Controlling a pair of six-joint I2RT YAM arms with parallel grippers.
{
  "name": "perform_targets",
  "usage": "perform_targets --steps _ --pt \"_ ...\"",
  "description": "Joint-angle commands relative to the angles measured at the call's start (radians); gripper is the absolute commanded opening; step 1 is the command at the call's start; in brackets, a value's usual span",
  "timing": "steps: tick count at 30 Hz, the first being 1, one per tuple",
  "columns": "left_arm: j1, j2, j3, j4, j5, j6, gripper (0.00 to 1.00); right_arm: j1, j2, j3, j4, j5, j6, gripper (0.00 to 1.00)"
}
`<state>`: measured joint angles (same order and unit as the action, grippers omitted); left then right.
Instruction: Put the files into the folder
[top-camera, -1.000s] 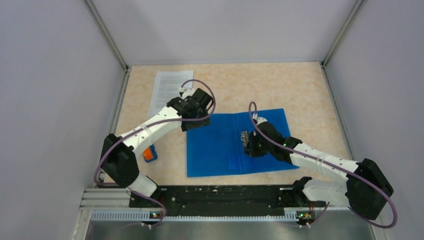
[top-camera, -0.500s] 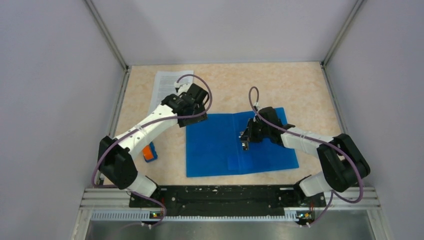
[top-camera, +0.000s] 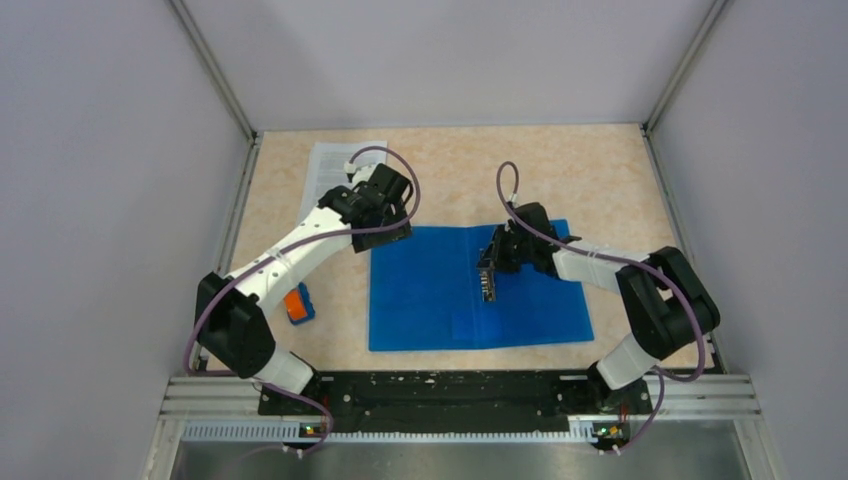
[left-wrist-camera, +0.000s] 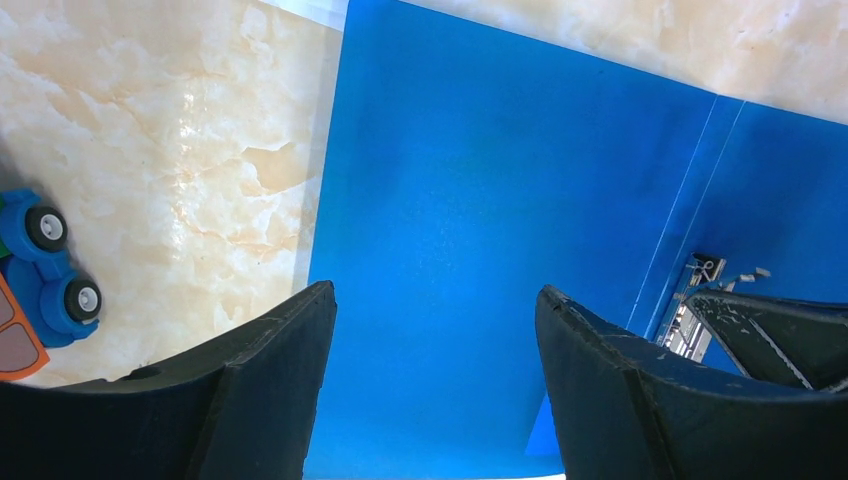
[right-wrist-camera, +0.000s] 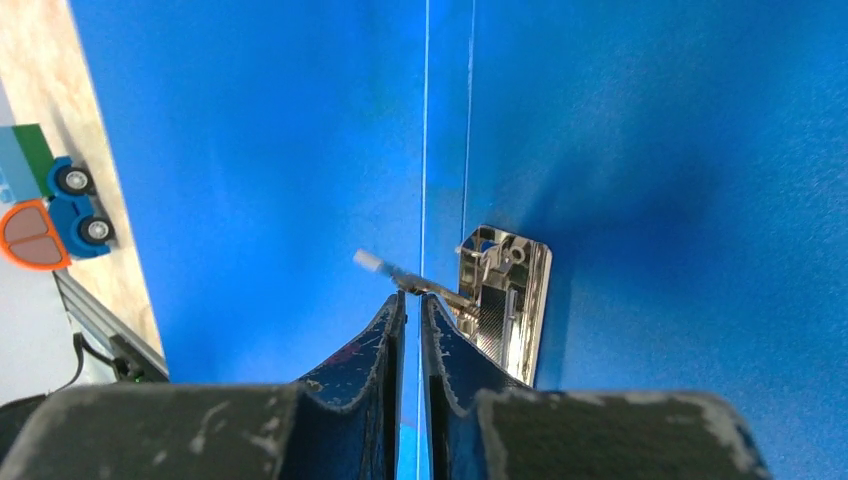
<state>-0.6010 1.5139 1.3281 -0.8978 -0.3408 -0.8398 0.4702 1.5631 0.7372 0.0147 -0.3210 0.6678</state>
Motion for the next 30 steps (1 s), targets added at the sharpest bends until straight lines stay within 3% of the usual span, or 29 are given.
perform_targets --steps 1,12,17,24,30 --pt "0.025 -0.020 0.050 0.040 0.016 0.037 0.79 -0.010 0.028 0.079 0.009 0.055 0.012 0.11" --pt "0.155 -0.028 0.117 0.168 -0.005 0.159 0.84 -0.009 -0.005 0.183 -0.100 0.078 -0.019 0.26" --pt "0.268 0.033 0.151 0.278 -0.043 0.229 0.89 -0.007 -0.002 0.279 -0.125 0.070 -0.036 0.44" --pt "0.499 0.236 0.213 0.414 0.041 0.364 0.95 0.023 0.240 0.606 -0.144 0.051 -0.076 0.70" --pt "0.635 0.404 0.268 0.491 0.107 0.463 0.95 0.046 0.503 0.906 -0.169 0.044 -0.077 0.77"
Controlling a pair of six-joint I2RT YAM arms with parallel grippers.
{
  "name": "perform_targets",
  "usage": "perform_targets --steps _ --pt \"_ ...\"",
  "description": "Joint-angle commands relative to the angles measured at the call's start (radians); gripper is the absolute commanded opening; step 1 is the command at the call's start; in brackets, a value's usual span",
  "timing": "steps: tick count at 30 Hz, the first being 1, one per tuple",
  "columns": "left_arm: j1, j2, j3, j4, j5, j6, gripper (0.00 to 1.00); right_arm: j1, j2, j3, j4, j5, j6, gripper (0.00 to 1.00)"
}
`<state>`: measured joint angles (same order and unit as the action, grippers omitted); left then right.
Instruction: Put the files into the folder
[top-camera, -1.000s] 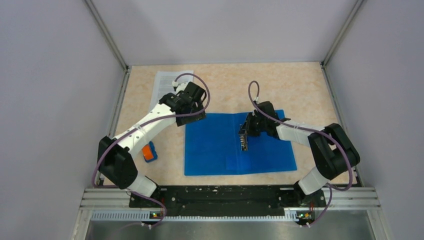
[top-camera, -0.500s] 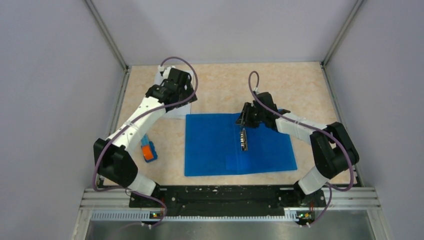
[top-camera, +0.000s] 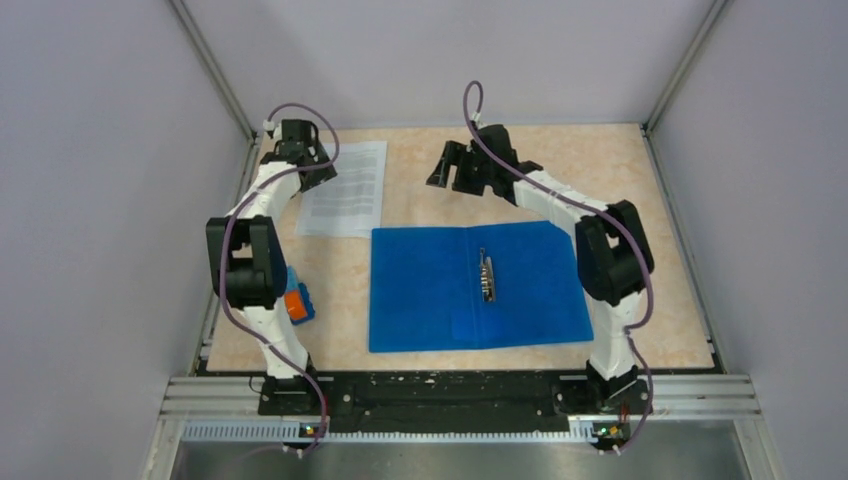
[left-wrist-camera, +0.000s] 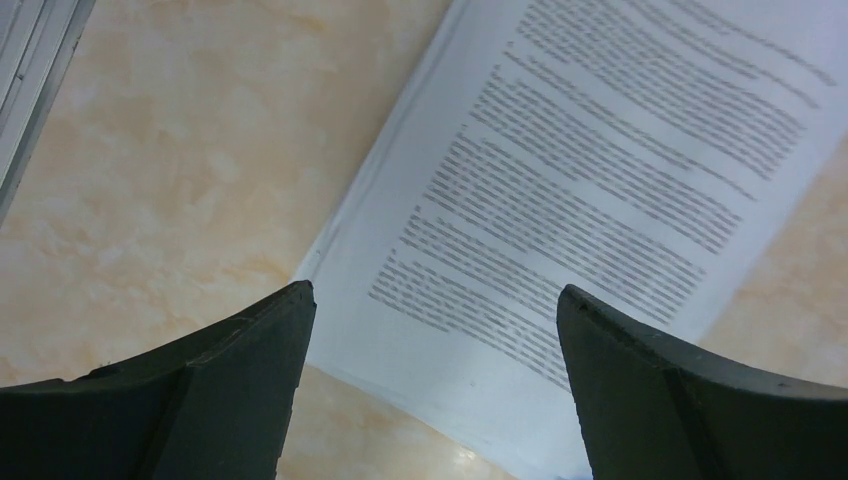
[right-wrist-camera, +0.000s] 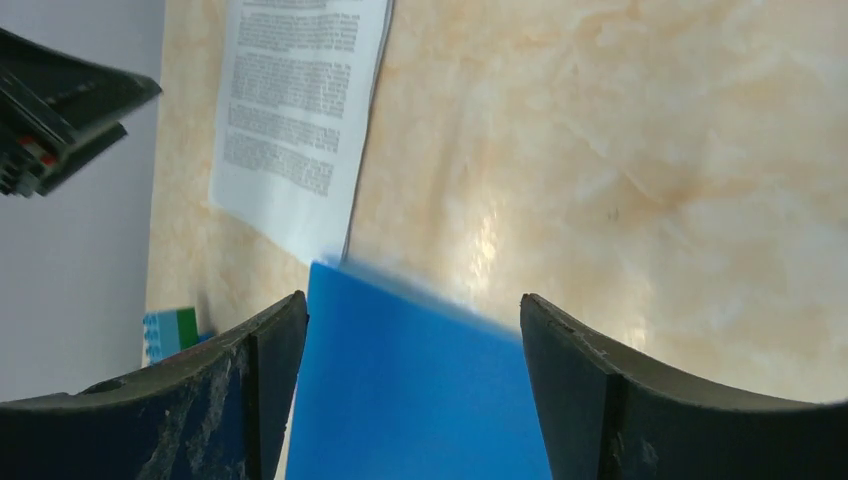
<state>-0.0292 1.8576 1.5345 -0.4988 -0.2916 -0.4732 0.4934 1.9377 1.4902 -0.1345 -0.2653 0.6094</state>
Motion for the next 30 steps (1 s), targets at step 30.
perform_targets --steps 30 --pt "0.139 0.502 0.422 -0.136 0.444 0.003 0.91 0.135 0.651 0.736 -0.076 0.038 0.019 0.87"
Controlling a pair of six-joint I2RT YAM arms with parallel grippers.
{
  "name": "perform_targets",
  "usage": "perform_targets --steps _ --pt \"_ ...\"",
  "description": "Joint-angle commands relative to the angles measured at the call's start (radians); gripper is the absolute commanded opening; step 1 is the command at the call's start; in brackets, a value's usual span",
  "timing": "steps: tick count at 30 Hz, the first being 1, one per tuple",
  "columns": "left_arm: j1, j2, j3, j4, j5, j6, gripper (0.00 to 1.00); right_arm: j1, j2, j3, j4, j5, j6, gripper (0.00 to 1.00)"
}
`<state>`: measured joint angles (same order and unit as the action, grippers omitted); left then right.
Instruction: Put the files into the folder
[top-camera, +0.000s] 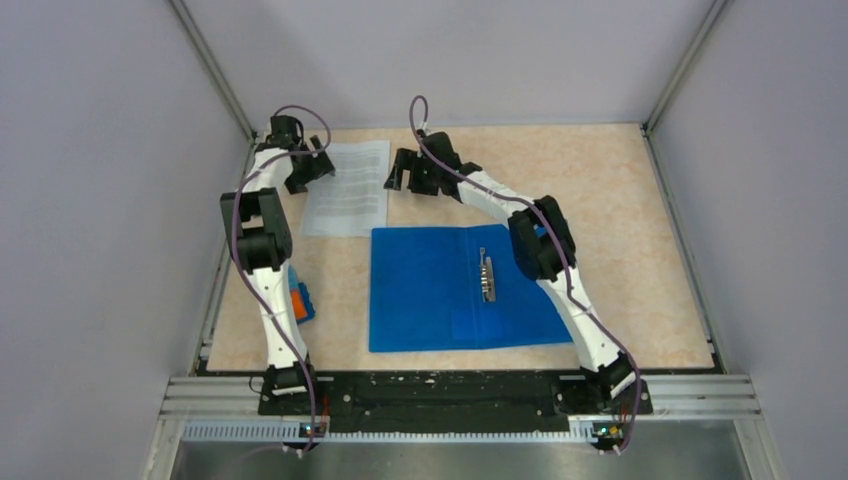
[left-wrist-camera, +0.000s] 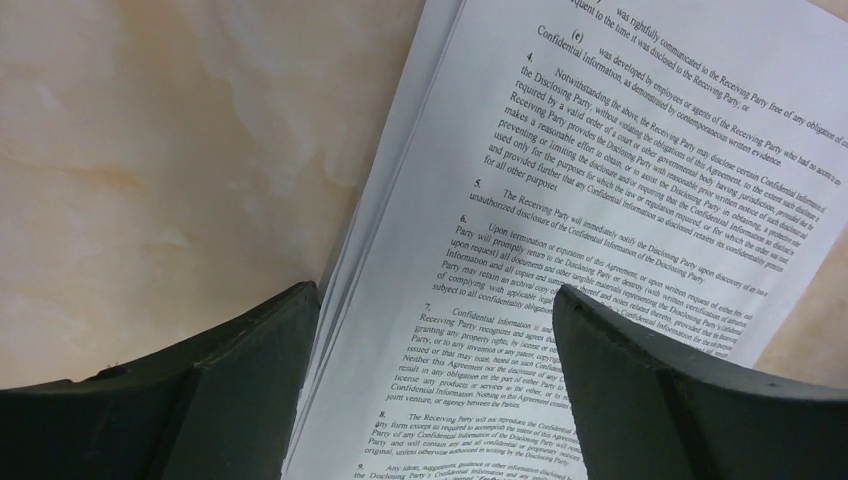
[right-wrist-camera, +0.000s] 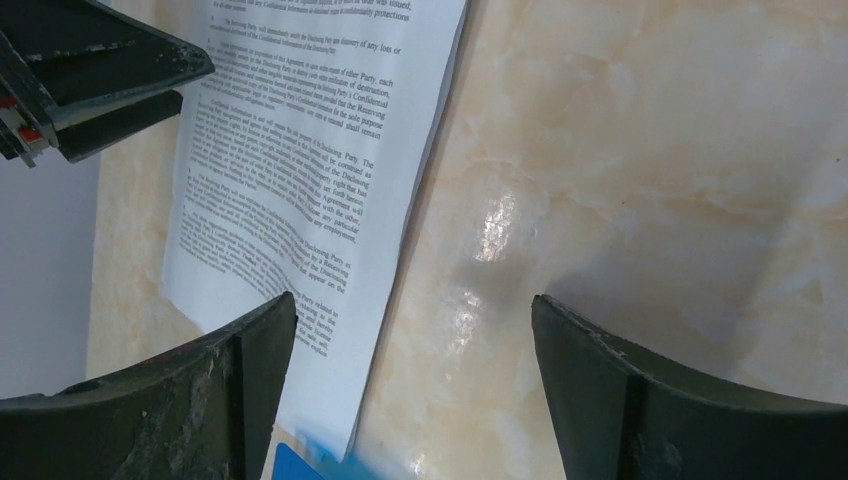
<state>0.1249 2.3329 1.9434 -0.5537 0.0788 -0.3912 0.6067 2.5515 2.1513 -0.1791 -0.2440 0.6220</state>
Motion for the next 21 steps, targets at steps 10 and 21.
perform_targets --steps 10,21 --pt "-0.114 -0.006 -0.069 -0.103 0.073 -0.123 0.90 0.010 0.033 0.057 -0.125 0.072 -0.032 0.87" --pt "-0.181 0.009 -0.050 -0.147 0.111 -0.153 0.88 -0.004 0.071 0.105 -0.197 0.035 -0.031 0.88"
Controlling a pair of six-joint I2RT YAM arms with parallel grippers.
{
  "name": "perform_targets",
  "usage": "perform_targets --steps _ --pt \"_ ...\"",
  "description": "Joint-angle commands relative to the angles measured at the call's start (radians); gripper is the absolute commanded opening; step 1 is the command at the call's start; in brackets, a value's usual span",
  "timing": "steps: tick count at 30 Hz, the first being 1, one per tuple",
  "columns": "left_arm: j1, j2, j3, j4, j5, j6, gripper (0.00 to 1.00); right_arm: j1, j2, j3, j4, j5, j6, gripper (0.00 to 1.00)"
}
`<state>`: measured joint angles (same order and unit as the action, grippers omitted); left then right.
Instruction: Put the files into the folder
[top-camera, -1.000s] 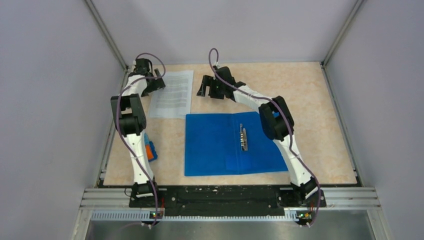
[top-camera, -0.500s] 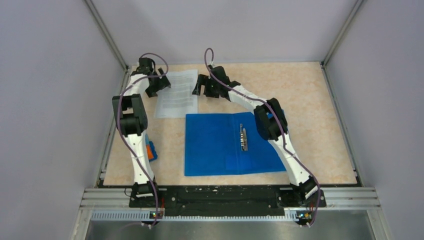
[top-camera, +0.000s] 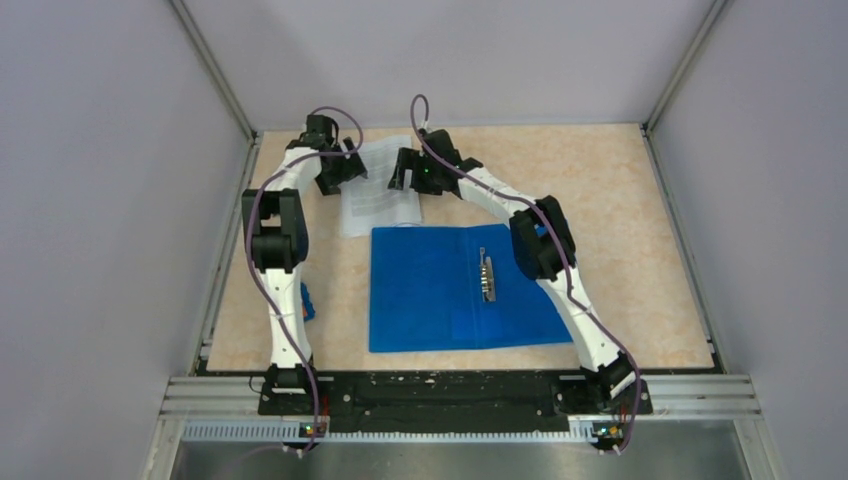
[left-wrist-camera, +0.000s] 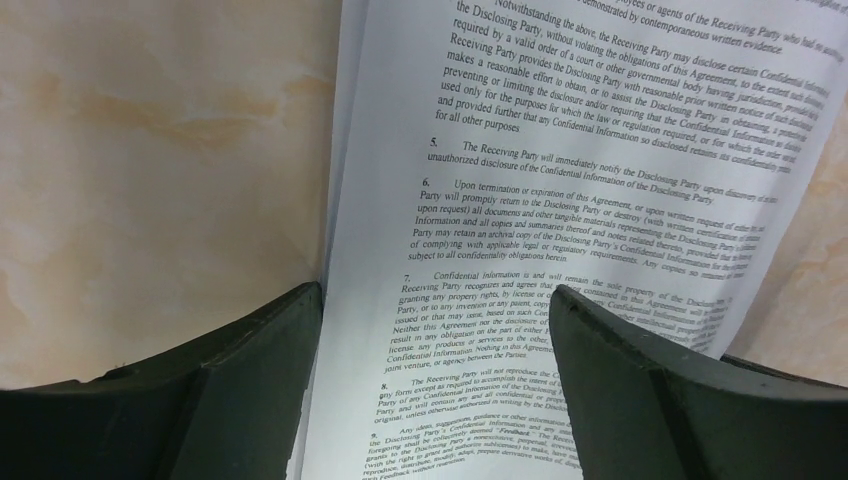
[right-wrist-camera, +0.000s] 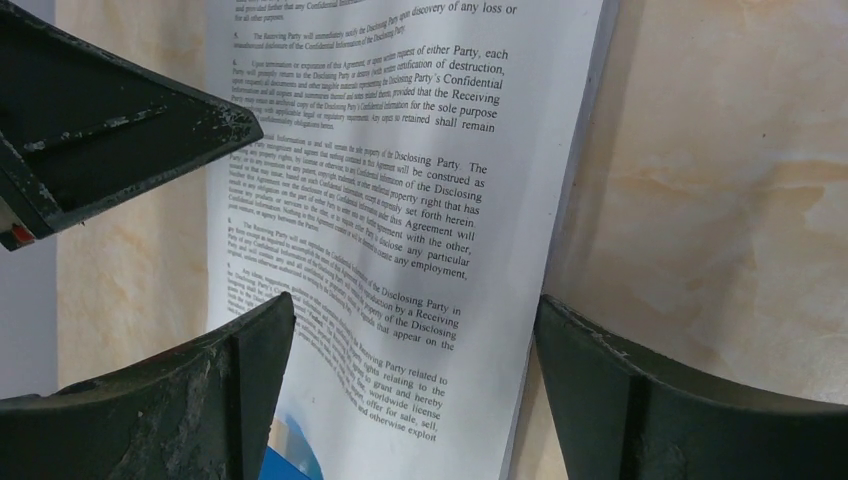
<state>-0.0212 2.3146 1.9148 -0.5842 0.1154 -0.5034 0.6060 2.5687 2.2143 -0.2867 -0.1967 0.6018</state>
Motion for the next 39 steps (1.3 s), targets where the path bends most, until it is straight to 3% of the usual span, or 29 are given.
perform_targets --steps 1,11,24,30,35,39 --pt "-0.038 0.029 -0.018 -0.120 0.080 -0.040 0.88 -0.003 0.063 0.058 -0.095 -0.030 -0.003 0.89" --pt "-0.040 0.063 0.022 -0.132 0.145 -0.024 0.86 -0.017 0.119 0.095 -0.015 -0.208 0.092 0.89" --pt "-0.016 0.171 0.221 -0.165 0.210 -0.025 0.85 -0.058 0.216 0.147 0.235 -0.462 0.324 0.87" --pt "-0.013 0.193 0.234 -0.106 0.303 -0.046 0.84 -0.060 0.249 0.186 0.275 -0.489 0.366 0.86" --pt "-0.013 0.205 0.236 -0.067 0.366 -0.071 0.83 -0.067 0.256 0.183 0.321 -0.508 0.398 0.77" --pt "-0.012 0.207 0.236 -0.030 0.418 -0.090 0.81 -0.077 0.257 0.182 0.351 -0.524 0.422 0.55"
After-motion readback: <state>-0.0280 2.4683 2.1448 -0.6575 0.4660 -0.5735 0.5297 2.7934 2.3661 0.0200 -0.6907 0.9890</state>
